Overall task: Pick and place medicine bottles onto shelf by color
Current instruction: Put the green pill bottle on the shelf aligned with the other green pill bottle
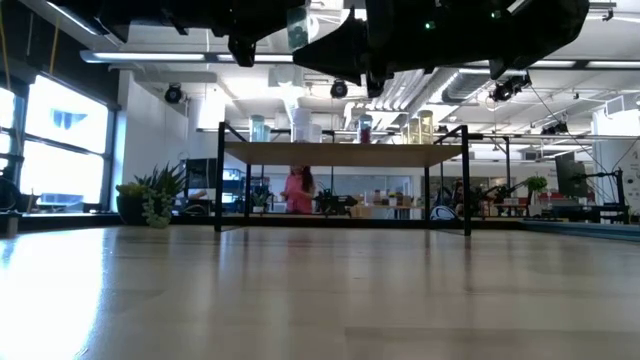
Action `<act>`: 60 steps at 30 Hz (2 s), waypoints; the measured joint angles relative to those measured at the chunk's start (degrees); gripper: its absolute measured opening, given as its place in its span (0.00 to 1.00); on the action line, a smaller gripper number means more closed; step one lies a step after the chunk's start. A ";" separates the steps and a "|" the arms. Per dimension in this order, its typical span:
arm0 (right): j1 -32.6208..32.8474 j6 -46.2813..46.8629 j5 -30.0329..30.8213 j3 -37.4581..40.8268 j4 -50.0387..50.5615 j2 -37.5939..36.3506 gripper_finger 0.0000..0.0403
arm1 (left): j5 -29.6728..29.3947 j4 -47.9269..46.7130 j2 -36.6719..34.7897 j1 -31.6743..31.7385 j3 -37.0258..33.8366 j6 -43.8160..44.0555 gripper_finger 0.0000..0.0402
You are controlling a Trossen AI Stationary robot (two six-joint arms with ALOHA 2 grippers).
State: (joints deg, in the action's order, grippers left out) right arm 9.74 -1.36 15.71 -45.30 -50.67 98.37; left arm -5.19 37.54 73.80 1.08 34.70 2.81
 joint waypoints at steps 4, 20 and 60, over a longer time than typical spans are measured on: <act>0.00 0.25 -0.28 0.00 -1.00 0.00 0.00 | 0.04 0.28 -0.06 0.00 0.00 0.00 0.21; 0.00 0.86 -0.93 -1.18 -0.84 0.02 0.00 | 0.21 0.82 -0.13 -0.02 0.07 0.25 0.21; 0.04 -2.10 0.36 -2.34 1.49 -0.11 0.00 | 1.31 -1.43 0.13 0.02 -0.07 3.06 0.13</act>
State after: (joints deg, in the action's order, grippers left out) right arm 9.78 -3.46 16.08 -47.64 -49.18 98.26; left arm -3.88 36.11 73.93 1.10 34.63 5.87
